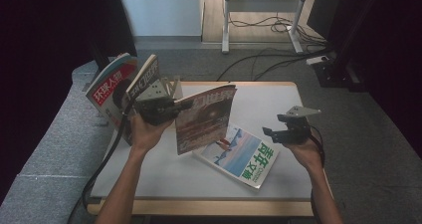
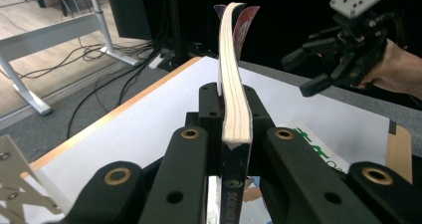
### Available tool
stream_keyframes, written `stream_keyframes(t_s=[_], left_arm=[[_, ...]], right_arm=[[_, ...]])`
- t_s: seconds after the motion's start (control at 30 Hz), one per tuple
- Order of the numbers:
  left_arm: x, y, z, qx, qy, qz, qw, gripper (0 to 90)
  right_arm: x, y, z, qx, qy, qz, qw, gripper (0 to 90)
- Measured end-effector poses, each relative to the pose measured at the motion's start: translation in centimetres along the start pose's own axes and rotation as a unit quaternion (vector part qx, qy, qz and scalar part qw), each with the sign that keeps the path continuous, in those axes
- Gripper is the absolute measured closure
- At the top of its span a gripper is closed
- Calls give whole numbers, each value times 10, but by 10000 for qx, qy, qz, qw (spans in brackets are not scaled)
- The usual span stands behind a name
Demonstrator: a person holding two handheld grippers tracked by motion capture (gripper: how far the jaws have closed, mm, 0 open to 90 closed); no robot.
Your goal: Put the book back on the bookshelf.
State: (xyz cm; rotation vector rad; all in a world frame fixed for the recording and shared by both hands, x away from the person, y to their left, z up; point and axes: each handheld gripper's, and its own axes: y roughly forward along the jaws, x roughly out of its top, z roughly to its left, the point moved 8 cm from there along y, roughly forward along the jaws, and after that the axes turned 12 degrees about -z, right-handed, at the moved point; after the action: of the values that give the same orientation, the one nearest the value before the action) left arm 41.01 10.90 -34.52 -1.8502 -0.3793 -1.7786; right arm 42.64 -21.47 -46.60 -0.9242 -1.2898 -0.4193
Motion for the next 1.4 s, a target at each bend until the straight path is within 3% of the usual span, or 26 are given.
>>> stream_keyframes(t_s=[0.5,0.83,1.23,1.4], left_arm=[[4,-23,9,244,-115,-30,9996,844],[5,-39,15,416,-151,-62,9990,844],[9,-61,25,785,-149,-94,9968,843],[9,-77,35,1068,-164,-80,9941,843]], right_arm=[[-61,-19,-25,-571,281,440,9970,90],[-95,-28,-34,-889,368,733,9927,9],[-128,-29,-40,-1124,604,944,9873,12],[-137,-29,-42,-1170,654,993,9860,18]])
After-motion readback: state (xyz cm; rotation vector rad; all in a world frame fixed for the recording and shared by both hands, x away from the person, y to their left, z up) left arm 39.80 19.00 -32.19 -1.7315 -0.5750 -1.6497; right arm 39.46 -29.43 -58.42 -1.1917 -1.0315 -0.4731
